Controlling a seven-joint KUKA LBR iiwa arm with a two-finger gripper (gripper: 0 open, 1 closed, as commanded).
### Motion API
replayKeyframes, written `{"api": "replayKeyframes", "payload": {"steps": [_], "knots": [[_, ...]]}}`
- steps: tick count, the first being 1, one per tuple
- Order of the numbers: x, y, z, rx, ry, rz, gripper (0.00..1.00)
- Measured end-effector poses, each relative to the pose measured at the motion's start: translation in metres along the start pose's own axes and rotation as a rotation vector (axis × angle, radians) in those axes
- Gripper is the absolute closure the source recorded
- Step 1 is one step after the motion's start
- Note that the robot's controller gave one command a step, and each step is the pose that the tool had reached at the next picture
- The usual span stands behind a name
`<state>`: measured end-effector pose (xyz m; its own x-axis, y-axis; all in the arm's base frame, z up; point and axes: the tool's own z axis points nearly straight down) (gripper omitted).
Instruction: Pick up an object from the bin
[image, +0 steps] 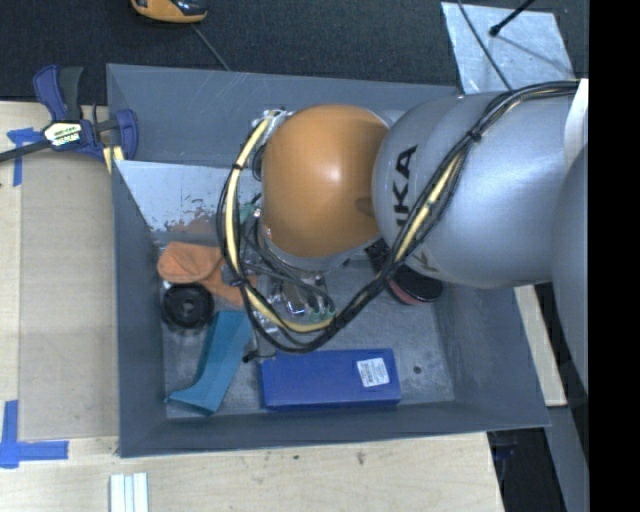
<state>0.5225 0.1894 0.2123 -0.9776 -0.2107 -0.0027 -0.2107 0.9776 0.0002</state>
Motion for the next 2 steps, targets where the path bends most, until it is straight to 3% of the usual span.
{"api": "replayKeyframes", "payload": {"steps": [1,2], "knots": [[-0.004,-0.009,0.033,-0.001,-0.003,0.130,0.00],[0.000,-0.011,0.056,0.001,0.002,0.089,0.00]]}}
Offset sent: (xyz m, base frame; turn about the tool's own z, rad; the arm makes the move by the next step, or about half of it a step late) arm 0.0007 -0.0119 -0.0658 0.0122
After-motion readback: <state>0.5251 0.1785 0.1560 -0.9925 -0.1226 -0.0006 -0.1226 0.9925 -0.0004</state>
